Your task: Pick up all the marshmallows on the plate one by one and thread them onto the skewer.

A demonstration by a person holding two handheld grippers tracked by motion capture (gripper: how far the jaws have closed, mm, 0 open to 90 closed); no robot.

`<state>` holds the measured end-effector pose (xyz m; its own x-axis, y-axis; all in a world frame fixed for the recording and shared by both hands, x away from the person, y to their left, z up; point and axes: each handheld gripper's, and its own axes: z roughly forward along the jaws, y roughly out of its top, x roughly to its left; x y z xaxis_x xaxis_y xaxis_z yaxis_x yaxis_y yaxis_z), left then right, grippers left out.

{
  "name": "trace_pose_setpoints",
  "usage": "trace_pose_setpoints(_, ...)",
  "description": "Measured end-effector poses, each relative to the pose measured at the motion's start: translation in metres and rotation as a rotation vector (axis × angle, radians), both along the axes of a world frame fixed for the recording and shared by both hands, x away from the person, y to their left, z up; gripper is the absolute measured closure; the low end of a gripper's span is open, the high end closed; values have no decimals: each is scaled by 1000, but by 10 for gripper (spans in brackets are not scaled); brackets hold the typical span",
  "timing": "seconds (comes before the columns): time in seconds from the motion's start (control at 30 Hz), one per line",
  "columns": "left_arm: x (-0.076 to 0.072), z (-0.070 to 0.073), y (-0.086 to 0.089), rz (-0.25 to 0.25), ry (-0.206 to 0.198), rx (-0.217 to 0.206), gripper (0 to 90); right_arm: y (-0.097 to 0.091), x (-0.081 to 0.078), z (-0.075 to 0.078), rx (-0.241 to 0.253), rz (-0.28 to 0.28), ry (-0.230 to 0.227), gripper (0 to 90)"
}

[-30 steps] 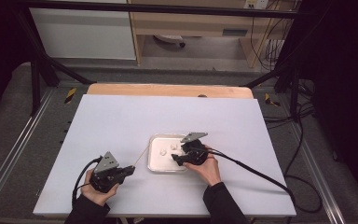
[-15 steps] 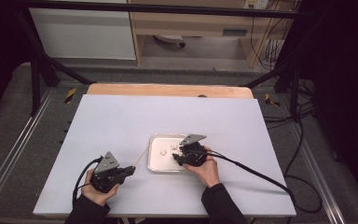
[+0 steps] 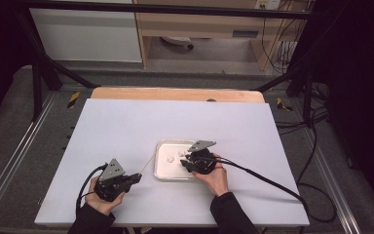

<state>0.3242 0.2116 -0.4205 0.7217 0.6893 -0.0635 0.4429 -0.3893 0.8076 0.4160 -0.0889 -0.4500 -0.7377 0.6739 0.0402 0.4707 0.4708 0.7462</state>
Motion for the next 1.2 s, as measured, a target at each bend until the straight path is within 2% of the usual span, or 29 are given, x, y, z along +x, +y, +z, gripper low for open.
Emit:
trace_pose_setpoints(0.17, 0, 0, -1, -1, -3, -1, 887, -3, -2, 8, 12, 4, -13, 707)
trace_pose_setpoints(0.33, -2, 1, -4, -6, -11, -7, 887, -9, -6, 21, 52, 17, -28, 717)
trace_pose_setpoints(0.4, -2, 1, -6, -11, -13, -11, 887, -14, -9, 31, 86, 27, -40, 723)
trace_pose_setpoints(0.7, -5, 2, -17, -42, -31, -32, 887, -25, -18, 55, 167, 44, -70, 729)
trace_pose_setpoints(0.77, -7, 2, -20, -52, -40, -36, 887, -28, -22, 64, 215, 55, -75, 730)
trace_pose_setpoints(0.8, -6, 2, -22, -87, -63, -55, 887, -28, -22, 64, 215, 55, -75, 730)
trace_pose_setpoints(0.93, -11, 3, -27, -75, -61, -51, 887, -35, -26, 77, 281, 68, -80, 731)
trace_pose_setpoints(1.2, -14, 1, -40, -86, -72, -72, 888, -43, -29, 91, 348, 81, -83, 733)
